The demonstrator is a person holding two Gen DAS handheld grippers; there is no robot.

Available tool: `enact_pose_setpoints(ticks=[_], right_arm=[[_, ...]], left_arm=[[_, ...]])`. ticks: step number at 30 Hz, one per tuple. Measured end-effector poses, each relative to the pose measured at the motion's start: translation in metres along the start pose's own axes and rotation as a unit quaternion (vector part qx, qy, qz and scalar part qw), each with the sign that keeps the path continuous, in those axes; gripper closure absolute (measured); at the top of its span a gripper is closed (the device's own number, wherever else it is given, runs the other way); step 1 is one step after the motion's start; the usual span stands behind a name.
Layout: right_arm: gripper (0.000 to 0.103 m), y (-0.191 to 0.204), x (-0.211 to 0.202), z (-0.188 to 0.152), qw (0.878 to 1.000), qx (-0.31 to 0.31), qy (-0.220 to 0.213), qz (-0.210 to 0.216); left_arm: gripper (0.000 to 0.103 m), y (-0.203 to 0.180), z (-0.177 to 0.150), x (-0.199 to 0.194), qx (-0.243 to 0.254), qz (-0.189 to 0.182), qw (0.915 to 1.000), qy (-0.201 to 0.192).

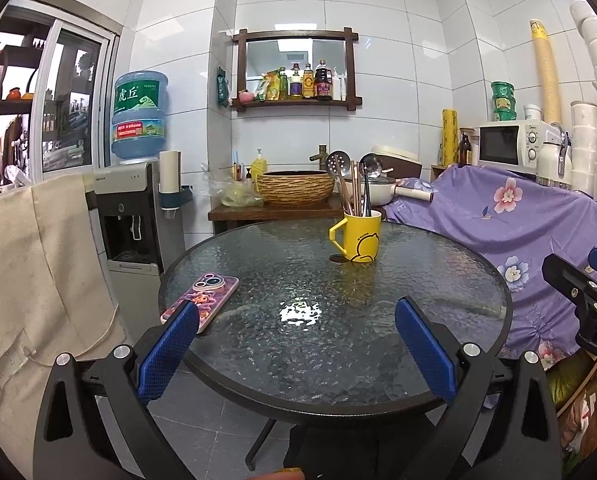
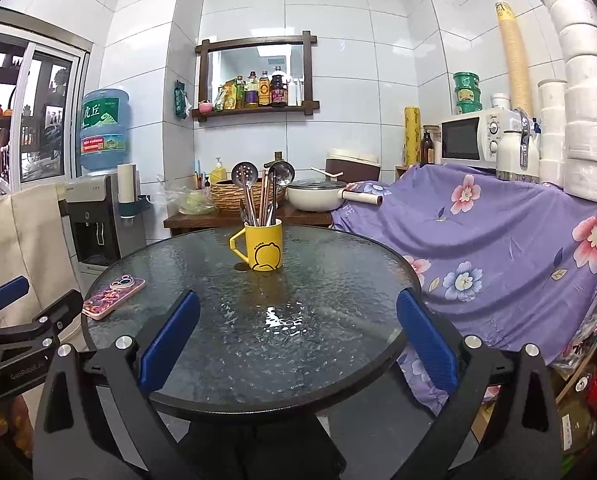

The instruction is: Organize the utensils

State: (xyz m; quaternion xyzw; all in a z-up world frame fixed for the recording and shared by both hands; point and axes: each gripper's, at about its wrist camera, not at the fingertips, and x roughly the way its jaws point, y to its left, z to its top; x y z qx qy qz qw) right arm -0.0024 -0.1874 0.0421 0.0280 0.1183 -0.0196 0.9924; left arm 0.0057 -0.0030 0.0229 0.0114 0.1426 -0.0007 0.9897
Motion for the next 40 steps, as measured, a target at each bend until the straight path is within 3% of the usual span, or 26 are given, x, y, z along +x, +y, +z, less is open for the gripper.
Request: enact_pose_setpoints(ticks=[40], right_arm=[[0.006,0.003,0.007,-0.007,1.000,-0.002,0.013,0.008]], left_arm=[[0.007,0.000,-0.004,0.010,-0.006,0.002,0.9995,0.032]])
